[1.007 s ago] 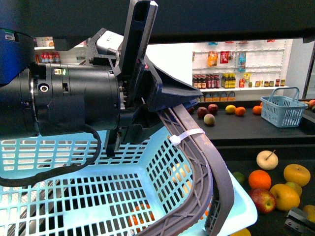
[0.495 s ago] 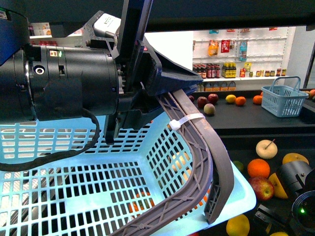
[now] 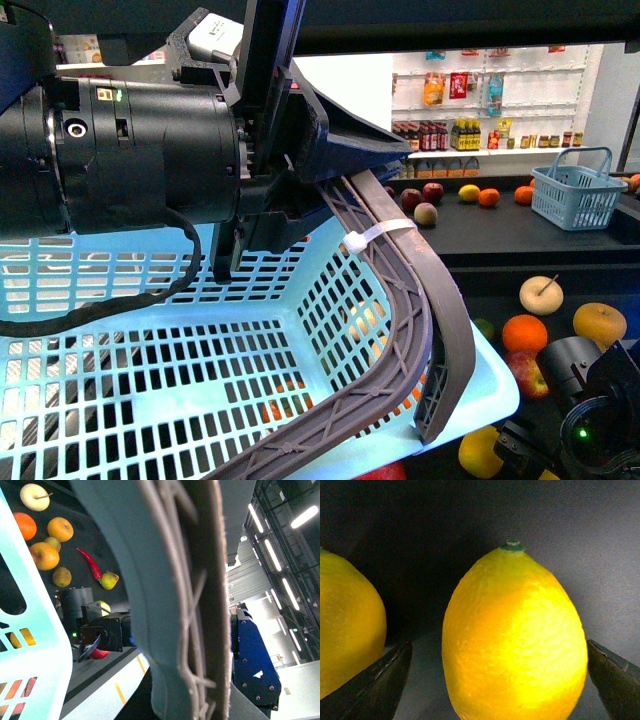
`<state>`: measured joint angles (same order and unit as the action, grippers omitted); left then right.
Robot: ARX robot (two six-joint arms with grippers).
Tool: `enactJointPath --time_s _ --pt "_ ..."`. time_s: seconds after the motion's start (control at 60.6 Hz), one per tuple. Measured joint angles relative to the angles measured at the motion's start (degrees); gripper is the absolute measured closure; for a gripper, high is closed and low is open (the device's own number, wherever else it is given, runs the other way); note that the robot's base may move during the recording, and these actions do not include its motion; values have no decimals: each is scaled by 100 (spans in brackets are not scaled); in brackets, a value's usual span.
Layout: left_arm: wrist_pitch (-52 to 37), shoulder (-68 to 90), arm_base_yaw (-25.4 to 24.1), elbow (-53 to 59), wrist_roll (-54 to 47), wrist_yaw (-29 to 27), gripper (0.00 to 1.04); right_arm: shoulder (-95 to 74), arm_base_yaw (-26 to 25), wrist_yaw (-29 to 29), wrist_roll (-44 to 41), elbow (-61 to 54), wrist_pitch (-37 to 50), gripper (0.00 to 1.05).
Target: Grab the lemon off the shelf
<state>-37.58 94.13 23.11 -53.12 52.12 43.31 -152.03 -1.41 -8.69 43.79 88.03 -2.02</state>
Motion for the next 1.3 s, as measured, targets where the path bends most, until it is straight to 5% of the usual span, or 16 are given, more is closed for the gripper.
enactJointPath --time_s 0.264,0.611,1.122,1.304 --pt "2 0 0 0 2 0 96 -72 -15 -57 -138 33 234 41" --pt "2 0 0 0 2 2 96 911 -232 9 -1040 -1071 1067 42" --pt "0 0 0 0 2 0 96 5412 -61 2756 -1239 -2682 1191 42" --pt "2 0 0 0 2 2 96 6651 562 3456 -1163 -3425 1062 42"
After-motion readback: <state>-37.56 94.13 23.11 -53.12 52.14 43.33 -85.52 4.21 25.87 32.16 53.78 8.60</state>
